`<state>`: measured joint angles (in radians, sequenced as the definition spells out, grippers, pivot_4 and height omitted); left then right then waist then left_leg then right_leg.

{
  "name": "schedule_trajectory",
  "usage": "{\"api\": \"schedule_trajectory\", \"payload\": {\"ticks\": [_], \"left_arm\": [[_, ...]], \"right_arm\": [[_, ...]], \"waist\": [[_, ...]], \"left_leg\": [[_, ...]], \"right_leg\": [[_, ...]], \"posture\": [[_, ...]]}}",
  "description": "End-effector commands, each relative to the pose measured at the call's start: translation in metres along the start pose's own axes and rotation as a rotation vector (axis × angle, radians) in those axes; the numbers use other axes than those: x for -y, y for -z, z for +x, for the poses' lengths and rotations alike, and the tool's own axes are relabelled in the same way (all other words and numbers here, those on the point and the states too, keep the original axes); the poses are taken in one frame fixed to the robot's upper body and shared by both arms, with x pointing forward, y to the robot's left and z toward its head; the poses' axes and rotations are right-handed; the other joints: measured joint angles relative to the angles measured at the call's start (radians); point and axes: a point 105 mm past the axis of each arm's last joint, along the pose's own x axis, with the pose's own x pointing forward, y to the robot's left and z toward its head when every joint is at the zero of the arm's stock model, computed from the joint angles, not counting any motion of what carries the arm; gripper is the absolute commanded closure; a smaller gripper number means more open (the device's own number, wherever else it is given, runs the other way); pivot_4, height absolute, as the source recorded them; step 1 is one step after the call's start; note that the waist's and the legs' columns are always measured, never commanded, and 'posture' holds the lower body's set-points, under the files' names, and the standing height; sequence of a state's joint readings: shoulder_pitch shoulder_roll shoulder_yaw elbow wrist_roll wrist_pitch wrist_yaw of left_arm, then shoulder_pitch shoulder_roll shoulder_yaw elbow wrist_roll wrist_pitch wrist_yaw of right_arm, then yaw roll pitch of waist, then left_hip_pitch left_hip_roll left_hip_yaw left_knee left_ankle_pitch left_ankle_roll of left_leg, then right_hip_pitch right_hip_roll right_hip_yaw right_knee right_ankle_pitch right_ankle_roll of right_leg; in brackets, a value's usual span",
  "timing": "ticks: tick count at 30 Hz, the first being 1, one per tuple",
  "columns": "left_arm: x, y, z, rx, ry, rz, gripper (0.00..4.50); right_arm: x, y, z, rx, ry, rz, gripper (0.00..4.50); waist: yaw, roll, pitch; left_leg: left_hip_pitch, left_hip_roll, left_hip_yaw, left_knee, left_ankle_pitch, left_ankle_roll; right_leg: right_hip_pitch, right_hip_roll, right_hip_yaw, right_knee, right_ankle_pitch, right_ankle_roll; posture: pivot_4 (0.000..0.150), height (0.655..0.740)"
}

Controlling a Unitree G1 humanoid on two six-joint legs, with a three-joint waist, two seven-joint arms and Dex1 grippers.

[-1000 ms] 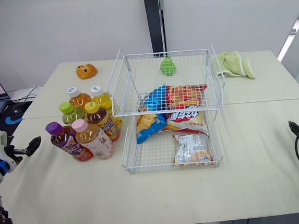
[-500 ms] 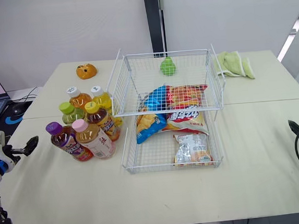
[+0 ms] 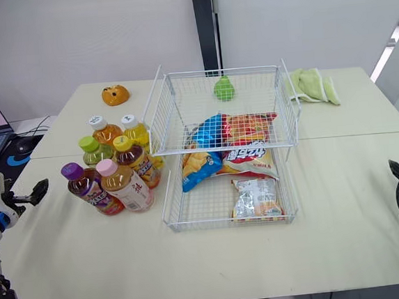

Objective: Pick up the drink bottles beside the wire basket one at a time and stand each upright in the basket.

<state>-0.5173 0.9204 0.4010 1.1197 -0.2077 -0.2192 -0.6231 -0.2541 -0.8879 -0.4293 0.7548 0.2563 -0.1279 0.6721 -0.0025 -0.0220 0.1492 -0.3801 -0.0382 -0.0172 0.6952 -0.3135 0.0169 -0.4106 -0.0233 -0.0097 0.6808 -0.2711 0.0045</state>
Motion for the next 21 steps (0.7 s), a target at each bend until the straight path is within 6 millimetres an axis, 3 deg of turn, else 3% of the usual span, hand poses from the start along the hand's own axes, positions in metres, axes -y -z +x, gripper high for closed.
{"api": "schedule_trajectory", "payload": {"ticks": [1, 3, 6, 8, 10, 12, 16, 21], "left_arm": [[-0.011, -0.018, -0.005, 0.065, 0.017, -0.049, 0.05], [-0.010, -0.019, -0.006, 0.080, 0.040, -0.089, 0.05], [-0.006, -0.017, -0.005, 0.080, 0.066, -0.124, 0.05], [0.000, -0.017, -0.003, 0.088, 0.087, -0.129, 0.05], [0.005, -0.016, -0.002, 0.091, 0.098, -0.131, 0.05], [0.009, -0.014, -0.001, 0.090, 0.111, -0.134, 0.05], [0.014, -0.010, -0.002, 0.088, 0.131, -0.140, 0.05], [0.014, -0.012, -0.003, 0.100, 0.127, -0.138, 0.05]], "right_arm": [[0.009, -0.091, 0.000, 0.294, 0.004, -0.043, 0.00], [-0.012, -0.147, 0.001, 0.441, -0.095, -0.060, 0.00], [-0.050, -0.213, -0.005, 0.589, -0.254, -0.087, 0.00], [-0.083, -0.254, -0.018, 0.689, -0.406, -0.072, 0.00], [-0.116, -0.280, -0.036, 0.738, -0.583, -0.031, 0.00], [-0.147, -0.294, -0.055, 0.746, -0.755, -0.033, 0.00], [-0.190, -0.306, -0.088, 0.726, -1.022, -0.006, 0.00], [-0.229, -0.294, -0.103, 0.687, -1.159, -0.022, 0.00]], "waist": [[0.000, 0.000, 0.000], [-0.010, 0.006, 0.003], [-0.021, 0.008, 0.004], [-0.020, 0.007, 0.004], [-0.017, 0.006, 0.003], [-0.010, 0.005, 0.003], [0.008, 0.004, 0.003], [0.014, -0.002, -0.001]], "left_leg": [[0.000, 0.000, 0.000, 0.000, 0.000, 0.000], [0.000, 0.000, 0.001, 0.000, 0.000, 0.000], [-0.001, 0.000, 0.001, 0.000, 0.000, 0.000], [-0.002, 0.002, -0.001, -0.002, 0.000, 0.000], [-0.005, 0.002, -0.001, -0.002, 0.000, 0.000], [-0.009, 0.002, -0.001, -0.001, 0.000, 0.000], [-0.015, 0.001, -0.001, 0.002, 0.000, 0.000], [-0.015, 0.000, -0.002, 0.002, 0.000, 0.001]], "right_leg": [[0.000, 0.000, 0.000, 0.000, 0.000, 0.000], [-0.001, 0.000, 0.001, 0.001, 0.000, 0.000], [-0.002, 0.000, 0.000, 0.002, 0.000, 0.000], [-0.003, 0.001, -0.002, 0.001, 0.000, 0.000], [-0.006, 0.002, -0.002, 0.001, 0.000, 0.000], [-0.009, 0.001, -0.002, 0.000, 0.000, 0.000], [-0.012, 0.000, -0.002, -0.001, 0.000, 0.000], [-0.012, -0.001, -0.002, -0.001, 0.000, 0.000]], "posture": [[0.150, 0.7400], [0.150, 0.7400], [0.150, 0.7400], [0.150, 0.7400], [0.150, 0.7400], [0.150, 0.7400], [0.150, 0.7400], [0.150, 0.7400]]}}
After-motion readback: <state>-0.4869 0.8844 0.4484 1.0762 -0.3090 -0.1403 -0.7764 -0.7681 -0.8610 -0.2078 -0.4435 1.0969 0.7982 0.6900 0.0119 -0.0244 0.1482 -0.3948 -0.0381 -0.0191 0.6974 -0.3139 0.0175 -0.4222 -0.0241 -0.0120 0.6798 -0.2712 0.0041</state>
